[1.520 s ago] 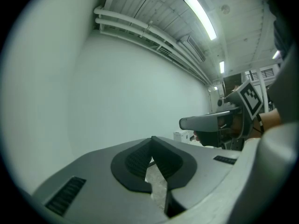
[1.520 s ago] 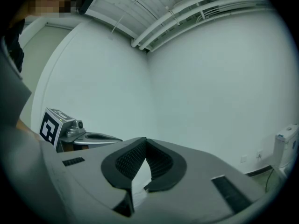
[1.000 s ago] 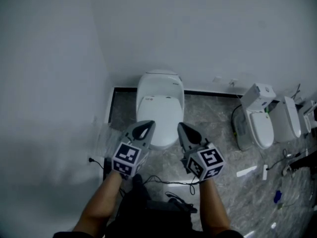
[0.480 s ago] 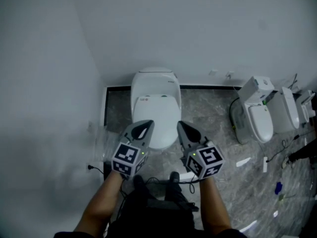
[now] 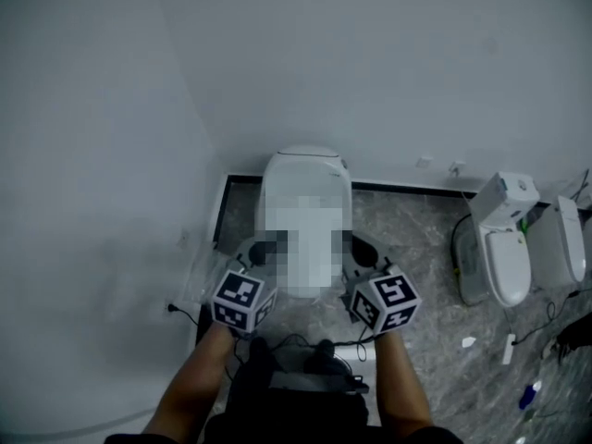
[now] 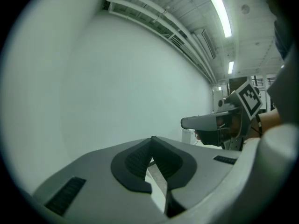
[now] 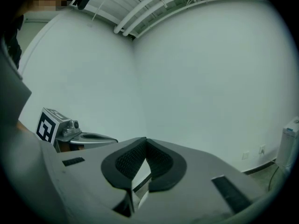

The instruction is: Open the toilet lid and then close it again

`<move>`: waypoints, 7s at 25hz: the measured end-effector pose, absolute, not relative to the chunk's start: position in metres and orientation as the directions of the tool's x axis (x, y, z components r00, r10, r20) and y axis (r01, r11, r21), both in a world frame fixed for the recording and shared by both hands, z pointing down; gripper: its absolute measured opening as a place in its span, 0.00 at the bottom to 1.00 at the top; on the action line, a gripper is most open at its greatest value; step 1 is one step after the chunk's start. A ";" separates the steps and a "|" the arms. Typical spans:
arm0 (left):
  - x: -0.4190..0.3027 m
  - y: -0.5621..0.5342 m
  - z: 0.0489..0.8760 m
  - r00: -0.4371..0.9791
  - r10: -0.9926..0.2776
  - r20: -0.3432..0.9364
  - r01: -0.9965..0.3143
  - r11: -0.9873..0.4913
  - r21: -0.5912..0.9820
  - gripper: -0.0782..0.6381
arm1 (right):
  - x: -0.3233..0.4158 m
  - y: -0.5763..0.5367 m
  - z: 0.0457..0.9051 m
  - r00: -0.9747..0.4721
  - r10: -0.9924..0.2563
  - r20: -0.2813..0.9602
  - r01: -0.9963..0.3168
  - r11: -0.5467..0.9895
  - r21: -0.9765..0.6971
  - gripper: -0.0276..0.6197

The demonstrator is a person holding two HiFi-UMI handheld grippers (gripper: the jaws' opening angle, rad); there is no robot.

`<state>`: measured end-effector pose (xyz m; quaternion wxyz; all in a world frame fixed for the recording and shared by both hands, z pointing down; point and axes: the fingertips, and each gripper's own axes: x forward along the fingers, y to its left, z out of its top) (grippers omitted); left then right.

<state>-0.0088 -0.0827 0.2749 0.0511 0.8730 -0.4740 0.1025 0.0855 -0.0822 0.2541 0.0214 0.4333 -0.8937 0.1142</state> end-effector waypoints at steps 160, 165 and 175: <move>-0.067 -0.226 0.486 0.536 -0.718 0.444 -0.838 -0.518 0.172 0.12 | 0.093 -0.283 0.466 -0.482 -0.782 0.394 -0.864 0.350 -0.362 0.06; -0.075 -0.233 0.489 0.472 -0.739 0.481 -0.879 -0.437 0.191 0.12 | 0.093 -0.326 0.460 -0.497 -0.763 0.413 -0.863 0.383 -0.330 0.06; -0.090 -0.250 0.471 0.387 -0.781 0.490 -0.922 -0.343 0.180 0.12 | 0.098 -0.395 0.457 -0.495 -0.755 0.431 -0.868 0.403 -0.290 0.06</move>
